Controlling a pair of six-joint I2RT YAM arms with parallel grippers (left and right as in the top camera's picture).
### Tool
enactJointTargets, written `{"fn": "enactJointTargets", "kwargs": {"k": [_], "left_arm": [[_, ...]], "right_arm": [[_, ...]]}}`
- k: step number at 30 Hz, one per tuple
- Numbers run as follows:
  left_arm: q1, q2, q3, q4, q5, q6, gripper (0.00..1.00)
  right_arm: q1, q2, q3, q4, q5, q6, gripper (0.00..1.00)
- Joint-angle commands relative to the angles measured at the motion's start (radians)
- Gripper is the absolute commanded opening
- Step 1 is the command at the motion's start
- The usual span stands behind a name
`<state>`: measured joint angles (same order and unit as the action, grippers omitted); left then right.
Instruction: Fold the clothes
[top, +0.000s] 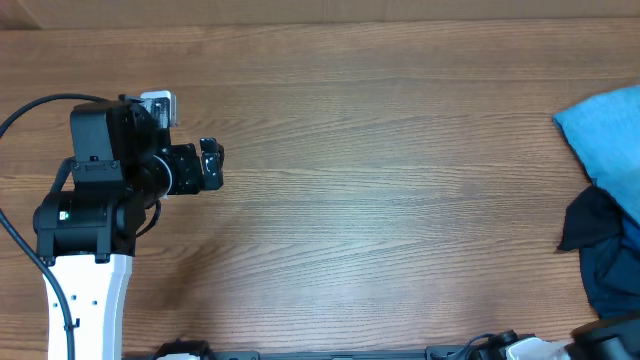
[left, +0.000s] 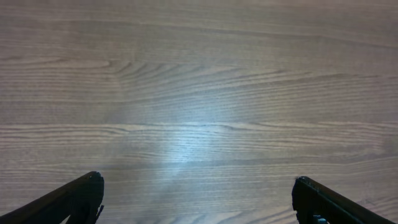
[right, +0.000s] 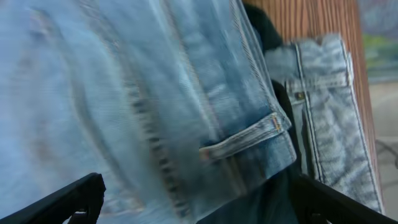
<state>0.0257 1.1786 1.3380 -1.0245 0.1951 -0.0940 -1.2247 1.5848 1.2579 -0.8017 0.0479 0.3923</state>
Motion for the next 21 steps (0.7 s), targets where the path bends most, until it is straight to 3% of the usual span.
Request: {"fn": "enactJointTargets", "kwargs": {"k": [1,10,12,13,14,16,21], "left_arm": [[-0.007,0.000,0.027,0.012,0.011,0.023,1.00],[-0.007,-0.001,0.027,0.028,0.013,0.019,1.00],[-0.007,-0.001,0.027,0.029,0.013,0.019,1.00],[-0.007,-0.001,0.027,0.030,0.013,0.019,1.00],[-0.007,-0.001,0.027,0.031,0.013,0.019,1.00],[-0.007,0.000,0.027,0.031,0.013,0.019,1.00],[-0.007,0.000,0.027,0.035,0.013,0.019,1.00]], "right_arm": [[-0.053,0.034,0.018,0.010,-0.002,0.023,1.00],[-0.067,0.153,0.018,0.140,-0.142,0.000,0.98],[-0.067,0.153,0.018,0.157,-0.198,0.000,0.81],[-0.067,0.153,0.018,0.171,-0.274,0.000,0.56],[-0.067,0.152,0.019,0.174,-0.320,0.000,0.49],[-0.066,0.138,0.029,0.173,-0.405,0.000,0.04],[0.010,0.002,0.198,0.148,-0.674,-0.015,0.04]]}}
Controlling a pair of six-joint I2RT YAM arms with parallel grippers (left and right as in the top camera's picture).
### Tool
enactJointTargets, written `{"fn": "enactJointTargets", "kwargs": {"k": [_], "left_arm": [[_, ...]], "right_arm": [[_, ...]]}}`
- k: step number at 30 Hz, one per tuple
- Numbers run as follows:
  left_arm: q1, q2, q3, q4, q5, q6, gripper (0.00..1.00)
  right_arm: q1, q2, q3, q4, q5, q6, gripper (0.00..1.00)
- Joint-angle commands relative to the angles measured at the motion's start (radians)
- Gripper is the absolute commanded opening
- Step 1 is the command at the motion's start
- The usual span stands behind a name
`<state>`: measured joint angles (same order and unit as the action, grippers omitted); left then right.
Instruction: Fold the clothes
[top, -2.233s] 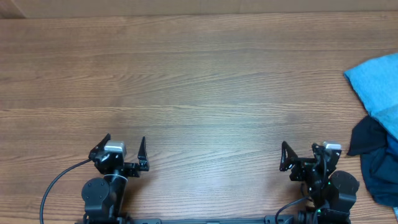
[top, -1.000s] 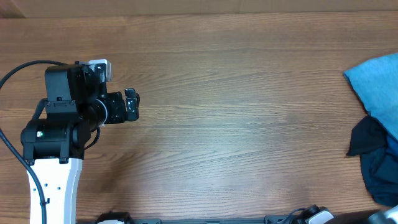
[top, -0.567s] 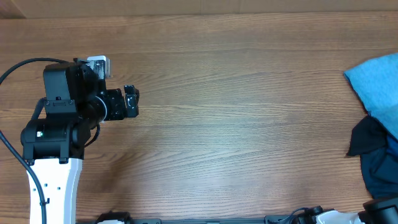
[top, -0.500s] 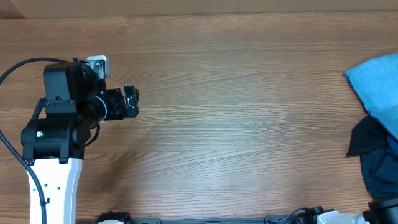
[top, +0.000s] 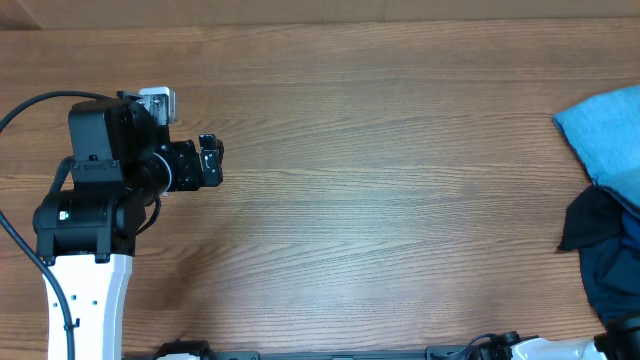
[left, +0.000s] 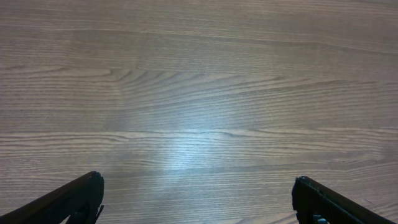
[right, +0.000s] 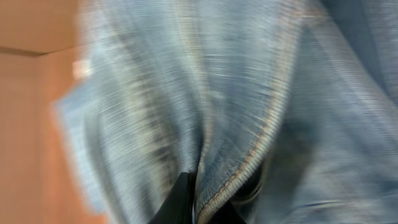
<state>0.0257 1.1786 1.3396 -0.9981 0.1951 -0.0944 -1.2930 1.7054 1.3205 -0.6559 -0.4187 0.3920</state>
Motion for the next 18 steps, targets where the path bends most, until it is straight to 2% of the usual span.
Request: {"fn": "enactJointTargets", "kwargs": {"k": [1,4,7,10,12,14,18], "left_arm": [[-0.007,-0.001,0.026,0.010,0.013,0.019,1.00],[-0.007,-0.001,0.026,0.014,0.013,0.005,1.00],[-0.007,0.000,0.026,0.016,0.016,0.000,1.00],[-0.007,0.000,0.026,0.016,0.016,0.001,1.00],[-0.007,0.000,0.026,0.016,0.016,0.000,1.00],[-0.007,0.000,0.026,0.016,0.016,0.001,1.00],[-0.007,-0.001,0.026,0.016,0.016,0.000,1.00]], "right_arm": [[0.130,-0.149,0.195,-0.029,-0.228,-0.049,0.04],[0.380,-0.213,0.417,-0.201,-0.227,-0.233,0.04],[0.731,-0.222,0.589,-0.377,-0.145,-0.426,0.04],[1.117,-0.218,0.610,-0.476,0.017,-0.590,0.04],[1.343,-0.193,0.610,-0.507,0.163,-0.602,0.04],[1.472,-0.171,0.610,-0.510,0.203,-0.602,0.04],[1.587,-0.125,0.610,-0.528,0.198,-0.599,0.04]]}}
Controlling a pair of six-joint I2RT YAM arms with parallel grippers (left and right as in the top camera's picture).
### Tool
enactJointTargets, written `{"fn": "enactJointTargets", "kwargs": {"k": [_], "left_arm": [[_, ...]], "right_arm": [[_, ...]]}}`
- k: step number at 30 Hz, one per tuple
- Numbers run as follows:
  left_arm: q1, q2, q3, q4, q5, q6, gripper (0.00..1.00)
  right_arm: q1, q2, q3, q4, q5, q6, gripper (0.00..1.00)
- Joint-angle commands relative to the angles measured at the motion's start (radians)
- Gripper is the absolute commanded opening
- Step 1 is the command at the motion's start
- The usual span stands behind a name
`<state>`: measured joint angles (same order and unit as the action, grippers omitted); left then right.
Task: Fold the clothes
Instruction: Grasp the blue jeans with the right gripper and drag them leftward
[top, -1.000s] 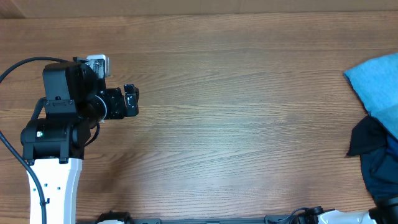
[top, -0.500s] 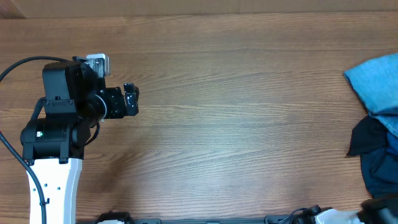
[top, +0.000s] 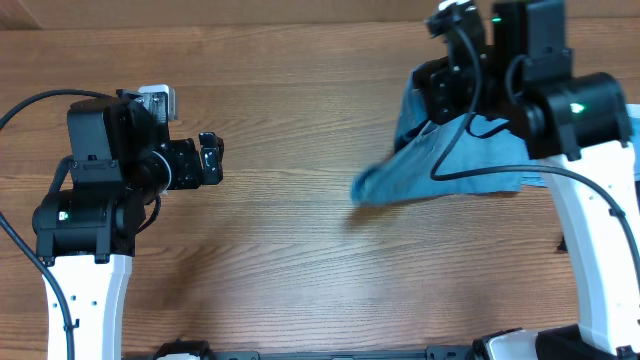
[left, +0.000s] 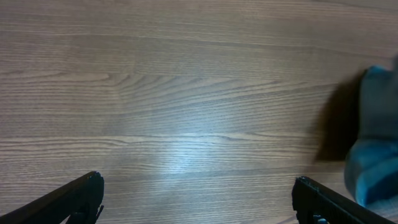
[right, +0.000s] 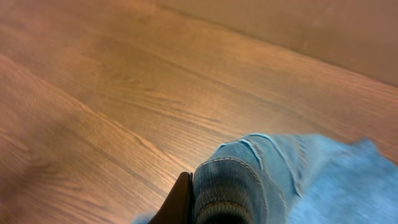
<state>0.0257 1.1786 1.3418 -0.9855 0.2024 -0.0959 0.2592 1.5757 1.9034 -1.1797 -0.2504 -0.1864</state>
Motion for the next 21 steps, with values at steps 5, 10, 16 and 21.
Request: {"fn": "enactJointTargets", "kwargs": {"k": [5,10,16,21], "left_arm": [[-0.007,-0.001,0.023,0.003,0.009,0.002,1.00],[-0.007,0.000,0.023,0.004,0.009,0.002,1.00],[-0.007,0.000,0.023,0.023,0.024,-0.020,1.00],[-0.007,-0.001,0.023,0.023,0.031,-0.015,1.00]], "right_arm": [[0.125,0.007,0.027,-0.083,-0.059,-0.093,0.04],[0.317,0.007,0.027,-0.140,-0.065,-0.163,0.04],[0.487,0.058,0.027,-0.003,-0.065,-0.180,0.04],[0.488,0.138,0.030,0.050,0.130,-0.093,0.55]]}}
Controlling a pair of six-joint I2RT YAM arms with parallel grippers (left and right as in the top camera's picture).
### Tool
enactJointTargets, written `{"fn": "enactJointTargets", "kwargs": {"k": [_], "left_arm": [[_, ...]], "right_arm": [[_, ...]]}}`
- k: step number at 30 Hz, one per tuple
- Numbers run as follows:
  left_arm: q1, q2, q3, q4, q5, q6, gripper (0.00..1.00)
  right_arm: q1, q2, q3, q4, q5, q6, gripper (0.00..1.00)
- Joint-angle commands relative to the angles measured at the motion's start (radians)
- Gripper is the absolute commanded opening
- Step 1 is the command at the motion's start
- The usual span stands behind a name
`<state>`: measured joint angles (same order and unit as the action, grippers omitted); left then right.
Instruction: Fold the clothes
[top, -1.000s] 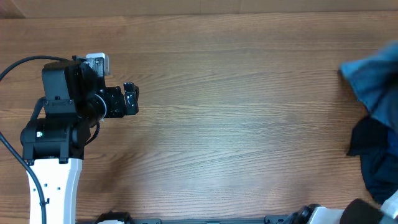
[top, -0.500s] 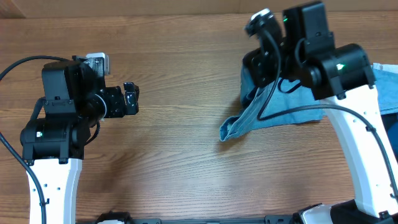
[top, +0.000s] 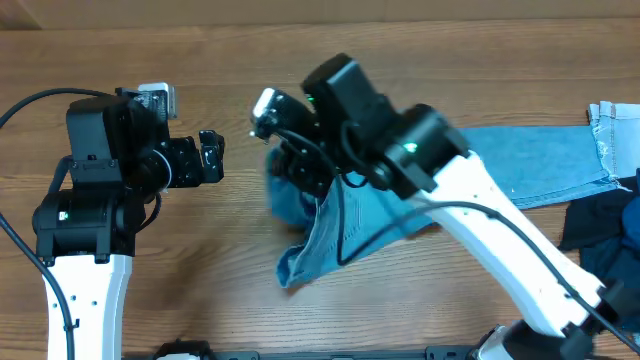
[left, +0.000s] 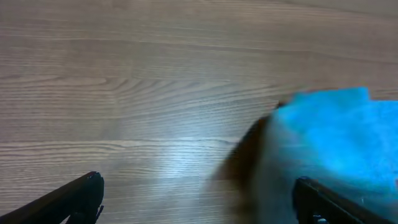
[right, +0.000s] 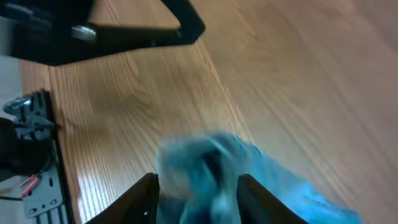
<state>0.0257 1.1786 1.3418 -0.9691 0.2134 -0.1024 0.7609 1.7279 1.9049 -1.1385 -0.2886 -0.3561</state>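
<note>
A pair of light blue jeans (top: 520, 160) lies stretched across the table from the right edge to the middle, its leading end bunched (top: 310, 250) under my right arm. My right gripper (top: 287, 172) hangs over that bunch. In the right wrist view, the right gripper (right: 198, 200) has its fingers parted, with blurred blue denim (right: 205, 168) between them. My left gripper (top: 212, 160) stays open at the left, just short of the cloth. The left wrist view shows the left gripper (left: 198, 200) holding nothing, with the denim (left: 336, 137) at the right.
A dark navy garment (top: 600, 235) lies heaped at the table's right edge, below the jeans' waist (top: 612, 118). Bare wood shows to the left of and in front of the bunch. The left arm's black body (right: 124, 28) looms near in the right wrist view.
My right gripper has moved from the back right to the middle left, with the jeans trailing behind it. Its fingers, then pinched shut on denim, now stand apart. The left arm is unmoved.
My right gripper was first open over the jeans off the right edge, then shut on a denim fold. Later it held the jeans aloft at the back right. Now the jeans lie spread across the table. The left gripper stayed open throughout.
</note>
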Motion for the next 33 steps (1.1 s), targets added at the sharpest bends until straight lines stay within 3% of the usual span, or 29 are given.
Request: {"fn": "enactJointTargets", "kwargs": {"k": [1,3,6,9,12,16,19,24,28,33], "left_arm": [[-0.007,0.000,0.023,0.006,0.019,-0.005,1.00],[-0.007,0.000,0.023,0.008,0.019,-0.002,1.00],[-0.007,0.000,0.022,-0.011,0.016,0.024,1.00],[-0.027,0.023,0.020,-0.082,0.017,0.040,0.95],[-0.139,0.102,0.019,-0.168,0.017,0.053,0.74],[-0.371,0.251,0.019,-0.262,0.011,0.089,0.57],[-0.579,0.342,0.019,-0.384,-0.026,0.052,0.43],[-0.707,0.341,0.019,-0.492,-0.099,-0.146,0.45],[-0.773,0.341,-0.029,-0.502,-0.351,-0.383,0.53],[-0.772,0.342,-0.238,-0.278,-0.309,-0.397,0.68]], "right_arm": [[-0.032,-0.037,0.029,0.008,0.275,0.123,0.59],[-0.069,-0.092,0.029,0.009,0.393,0.144,0.61],[-0.198,-0.186,0.028,-0.032,0.671,0.330,0.66],[-0.475,-0.215,0.027,-0.185,0.614,0.582,0.76],[-0.735,-0.201,-0.005,-0.261,0.357,0.596,0.76],[-0.913,-0.195,-0.053,-0.283,0.327,0.595,0.81],[-0.959,-0.193,-0.053,-0.289,0.327,0.596,0.82],[-0.959,-0.182,-0.053,-0.286,0.323,0.596,0.85],[-0.959,-0.168,-0.053,-0.286,0.304,0.592,0.86],[-0.959,-0.168,-0.053,-0.288,0.292,0.592,0.86]]}}
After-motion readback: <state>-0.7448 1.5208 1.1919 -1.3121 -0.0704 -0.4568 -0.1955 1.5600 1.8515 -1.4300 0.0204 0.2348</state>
